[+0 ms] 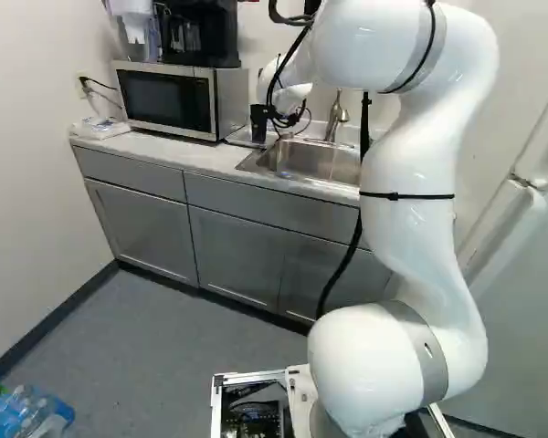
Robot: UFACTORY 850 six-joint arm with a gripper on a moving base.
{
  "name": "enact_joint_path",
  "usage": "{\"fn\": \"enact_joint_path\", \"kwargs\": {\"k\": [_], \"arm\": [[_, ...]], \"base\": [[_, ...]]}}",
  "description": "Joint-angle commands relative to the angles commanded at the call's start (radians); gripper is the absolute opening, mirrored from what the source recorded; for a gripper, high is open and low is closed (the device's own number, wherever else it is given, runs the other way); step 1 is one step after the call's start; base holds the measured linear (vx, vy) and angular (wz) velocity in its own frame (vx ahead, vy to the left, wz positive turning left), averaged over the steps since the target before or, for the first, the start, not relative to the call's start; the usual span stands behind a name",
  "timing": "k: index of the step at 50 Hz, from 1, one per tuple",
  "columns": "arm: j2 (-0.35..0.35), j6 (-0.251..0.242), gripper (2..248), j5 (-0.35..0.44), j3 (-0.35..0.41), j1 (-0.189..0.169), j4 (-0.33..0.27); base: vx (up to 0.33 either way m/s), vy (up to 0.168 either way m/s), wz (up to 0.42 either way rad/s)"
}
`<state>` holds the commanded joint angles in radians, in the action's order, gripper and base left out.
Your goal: Rinse the cup and place it in the tray
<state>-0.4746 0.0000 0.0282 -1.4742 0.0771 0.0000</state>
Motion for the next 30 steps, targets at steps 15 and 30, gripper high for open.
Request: {"fn": "enact_joint_path", "kwargs": {"k": [15, 30], "arm": [[-0.054, 0.000, 247, 0.038, -0.035, 0.003, 0.000], [-0.109, 0.000, 247, 0.095, -0.072, 0.007, 0.000]], "base": [[0.000, 0.000, 0.000], [0.000, 0.000, 0.000]]}}
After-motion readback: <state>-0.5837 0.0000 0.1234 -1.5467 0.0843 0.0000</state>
